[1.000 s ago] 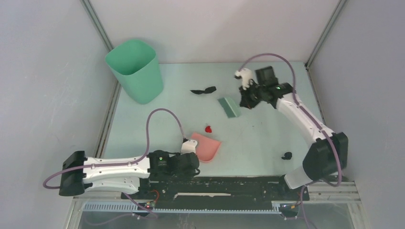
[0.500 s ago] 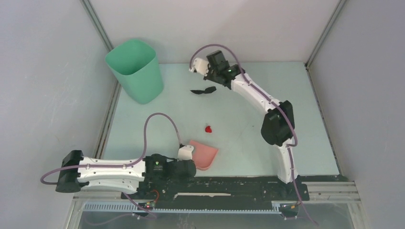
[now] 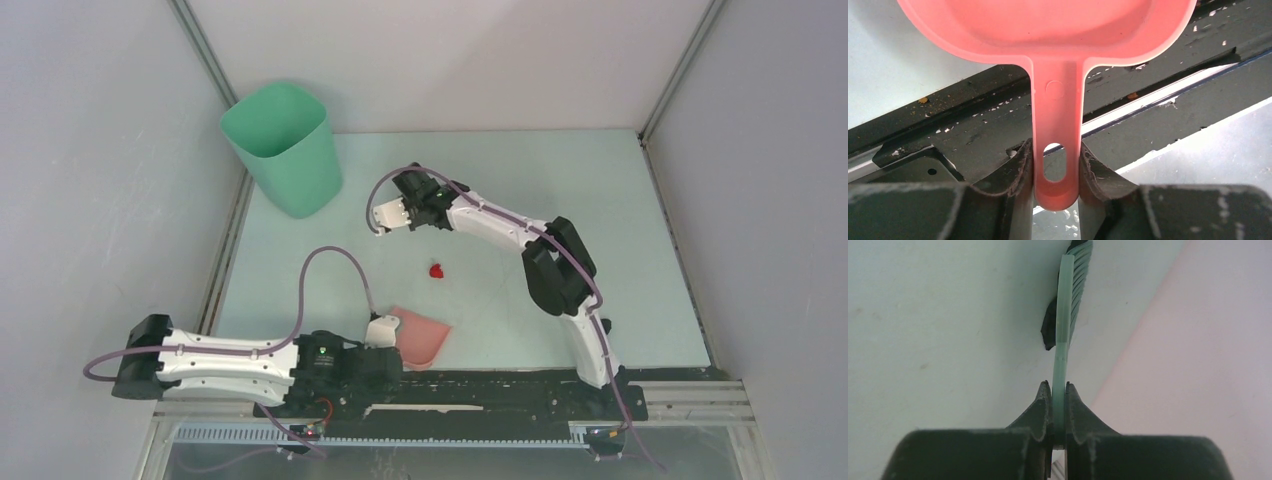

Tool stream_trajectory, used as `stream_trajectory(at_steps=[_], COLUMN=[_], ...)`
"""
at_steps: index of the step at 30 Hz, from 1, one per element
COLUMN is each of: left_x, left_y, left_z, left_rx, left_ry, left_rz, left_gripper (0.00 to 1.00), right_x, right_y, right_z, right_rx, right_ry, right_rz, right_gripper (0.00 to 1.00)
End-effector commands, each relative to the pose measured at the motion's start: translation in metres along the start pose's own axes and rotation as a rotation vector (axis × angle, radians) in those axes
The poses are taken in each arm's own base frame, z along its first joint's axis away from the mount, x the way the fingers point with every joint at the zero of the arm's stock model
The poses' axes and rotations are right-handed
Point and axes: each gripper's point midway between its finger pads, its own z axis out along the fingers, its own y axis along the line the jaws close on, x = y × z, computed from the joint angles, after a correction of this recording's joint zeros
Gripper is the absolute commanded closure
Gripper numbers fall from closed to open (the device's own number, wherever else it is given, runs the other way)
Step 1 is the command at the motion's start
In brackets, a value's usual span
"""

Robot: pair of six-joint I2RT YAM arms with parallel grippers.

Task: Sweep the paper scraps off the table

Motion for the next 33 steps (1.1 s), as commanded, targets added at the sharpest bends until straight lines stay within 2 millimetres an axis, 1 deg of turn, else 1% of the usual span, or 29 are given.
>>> stream_trajectory(at_steps=[1,2,4,5,7,11,15,18,22,25,28,30,33], left_x=[-0.011,-0.011,-0.014,-0.016,-0.019,-0.02,-0.02,-0.024,-0.033,-0.041,-0.05,-0.053,-0.055], left_y=[-0.003,-0.001,0.003,0.003,0.005,0.002,0.001,-0.002,-0.008,-0.01,-0.018,-0.023,-0.027], left_z=[-0.005,-0.003,0.001,0.003,0.006,0.012,0.02,0.025,0.031,0.036,0.04,0.042,0.044], left_rx=[0.014,0.004,-0.015,-0.019,-0.039,-0.068,-0.114,-0.116,-0.101,-0.117,-0.132,-0.134,-0.139], left_ry=[-0.058,-0.064,-0.079,-0.083,-0.076,-0.032,0.002,0.002,-0.018,-0.042,-0.053,-0.05,-0.048], left_rz=[-0.033,-0.025,-0.007,0.005,0.016,0.055,0.085,0.075,0.063,0.07,0.102,0.122,0.133], left_gripper=[1.0,1.0,1.0,1.0,1.0,1.0,1.0,1.0,1.0,1.0,1.0,1.0,1.0], right_x=[0.011,0.013,0.007,0.002,-0.004,-0.02,-0.04,-0.055,-0.071,-0.082,-0.091,-0.092,-0.085], right_y=[0.027,0.038,0.059,0.07,0.097,0.136,0.157,0.169,0.177,0.172,0.165,0.158,0.147], right_z=[-0.051,-0.064,-0.084,-0.093,-0.108,-0.129,-0.145,-0.161,-0.188,-0.212,-0.234,-0.241,-0.245], right_rx=[-0.114,-0.141,-0.184,-0.213,-0.282,-0.399,-0.497,-0.571,-0.649,-0.698,-0.732,-0.714,-0.672], right_ry=[0.034,0.033,0.012,-0.001,0.023,0.042,0.017,-0.015,-0.073,-0.124,-0.172,-0.194,-0.204], right_rz=[-0.018,-0.001,0.068,0.105,0.198,0.338,0.467,0.522,0.587,0.651,0.705,0.725,0.756], right_gripper=[1.0,1.0,1.0,1.0,1.0,1.0,1.0,1.0,1.0,1.0,1.0,1.0,1.0])
